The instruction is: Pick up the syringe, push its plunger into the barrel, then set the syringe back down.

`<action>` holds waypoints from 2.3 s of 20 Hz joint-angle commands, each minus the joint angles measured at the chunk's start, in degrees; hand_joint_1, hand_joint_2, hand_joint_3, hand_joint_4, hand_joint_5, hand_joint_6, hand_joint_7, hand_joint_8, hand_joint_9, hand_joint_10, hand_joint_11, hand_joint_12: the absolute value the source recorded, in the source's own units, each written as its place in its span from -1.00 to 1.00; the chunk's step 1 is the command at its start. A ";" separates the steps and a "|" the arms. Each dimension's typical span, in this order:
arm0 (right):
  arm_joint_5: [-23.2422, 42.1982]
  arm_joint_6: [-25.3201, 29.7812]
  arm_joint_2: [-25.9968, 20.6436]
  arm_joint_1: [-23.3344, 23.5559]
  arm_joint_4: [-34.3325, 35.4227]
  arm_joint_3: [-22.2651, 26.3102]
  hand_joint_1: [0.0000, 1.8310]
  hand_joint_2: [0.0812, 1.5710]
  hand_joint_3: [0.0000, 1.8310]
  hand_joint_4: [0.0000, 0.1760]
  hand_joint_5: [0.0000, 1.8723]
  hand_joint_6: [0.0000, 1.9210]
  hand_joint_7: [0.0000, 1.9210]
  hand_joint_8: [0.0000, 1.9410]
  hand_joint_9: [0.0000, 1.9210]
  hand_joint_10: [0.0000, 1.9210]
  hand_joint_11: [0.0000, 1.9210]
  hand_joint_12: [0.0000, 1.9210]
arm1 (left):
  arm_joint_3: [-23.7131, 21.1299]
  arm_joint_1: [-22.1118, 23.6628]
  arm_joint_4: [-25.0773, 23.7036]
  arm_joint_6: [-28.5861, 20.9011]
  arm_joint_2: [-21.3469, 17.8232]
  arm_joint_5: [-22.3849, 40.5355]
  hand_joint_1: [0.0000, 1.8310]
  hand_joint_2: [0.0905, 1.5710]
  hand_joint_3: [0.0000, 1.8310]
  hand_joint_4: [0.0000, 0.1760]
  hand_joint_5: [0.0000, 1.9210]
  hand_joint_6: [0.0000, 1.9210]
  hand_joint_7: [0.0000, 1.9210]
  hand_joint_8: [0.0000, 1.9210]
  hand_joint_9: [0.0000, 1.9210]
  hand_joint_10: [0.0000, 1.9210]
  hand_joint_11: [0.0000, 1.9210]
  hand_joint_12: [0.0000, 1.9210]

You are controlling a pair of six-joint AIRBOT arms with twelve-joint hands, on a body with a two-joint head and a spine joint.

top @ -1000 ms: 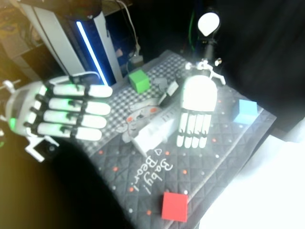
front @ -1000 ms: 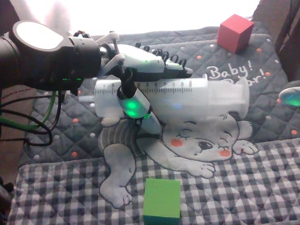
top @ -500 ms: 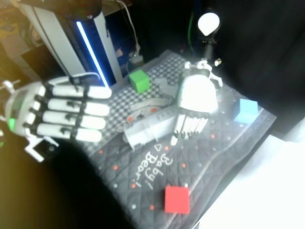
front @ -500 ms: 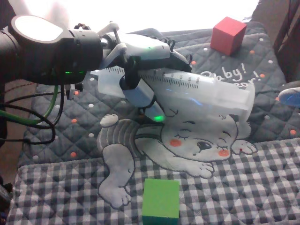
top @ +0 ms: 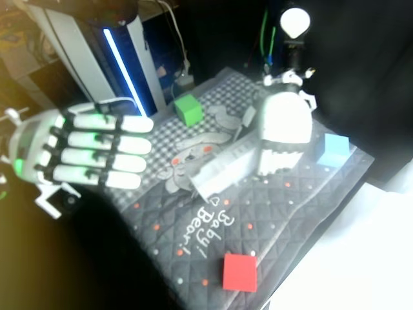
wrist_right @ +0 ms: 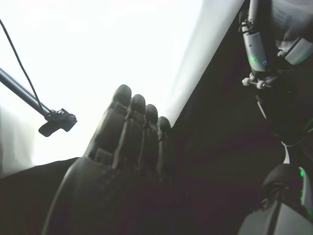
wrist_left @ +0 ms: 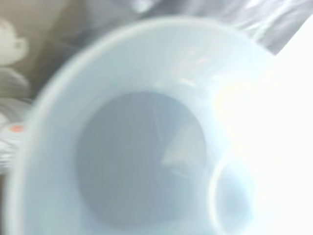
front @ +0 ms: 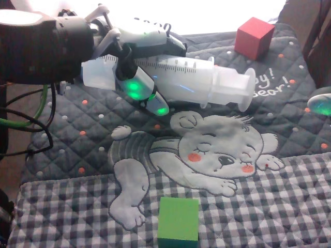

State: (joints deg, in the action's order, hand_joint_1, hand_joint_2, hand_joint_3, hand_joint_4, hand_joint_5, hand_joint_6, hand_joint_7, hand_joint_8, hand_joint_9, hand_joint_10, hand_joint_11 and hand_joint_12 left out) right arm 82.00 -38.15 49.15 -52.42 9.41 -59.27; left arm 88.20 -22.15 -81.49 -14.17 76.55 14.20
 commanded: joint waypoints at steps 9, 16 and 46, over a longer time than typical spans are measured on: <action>6.94 0.68 0.23 -0.49 1.69 0.02 -0.51 -0.13 -1.00 -0.80 -0.82 -1.00 -0.81 -1.00 -0.74 -1.00 -0.72 -0.98 | -2.14 2.89 28.58 19.38 -4.84 5.80 0.73 0.43 -0.99 0.86 0.04 1.00 0.37 1.00 0.42 1.00 0.25 1.00; 6.93 0.69 1.57 -0.83 2.35 -0.29 -0.49 -0.11 -0.99 -1.00 -0.87 -1.00 -0.84 -1.00 -0.79 -1.00 -0.79 -1.00 | -4.02 2.80 37.42 24.40 -7.58 10.99 0.70 0.44 -1.00 0.77 0.19 1.00 0.45 1.00 0.55 1.00 0.50 1.00; 3.03 5.45 11.49 2.66 1.33 -4.71 -1.00 0.01 -0.99 -1.00 -0.99 -1.00 -1.00 -1.00 -1.00 -1.00 -0.98 -1.00 | -6.09 4.42 38.92 23.85 -7.82 17.37 0.70 0.43 -1.00 -1.00 0.28 1.00 0.48 1.00 0.63 1.00 0.66 1.00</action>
State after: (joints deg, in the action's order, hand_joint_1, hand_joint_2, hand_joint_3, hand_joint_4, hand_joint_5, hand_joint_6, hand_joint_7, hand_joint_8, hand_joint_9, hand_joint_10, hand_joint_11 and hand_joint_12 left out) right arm 78.43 -33.15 60.51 -50.48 11.75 -63.86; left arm 82.13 -18.79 -45.34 10.37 68.66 25.63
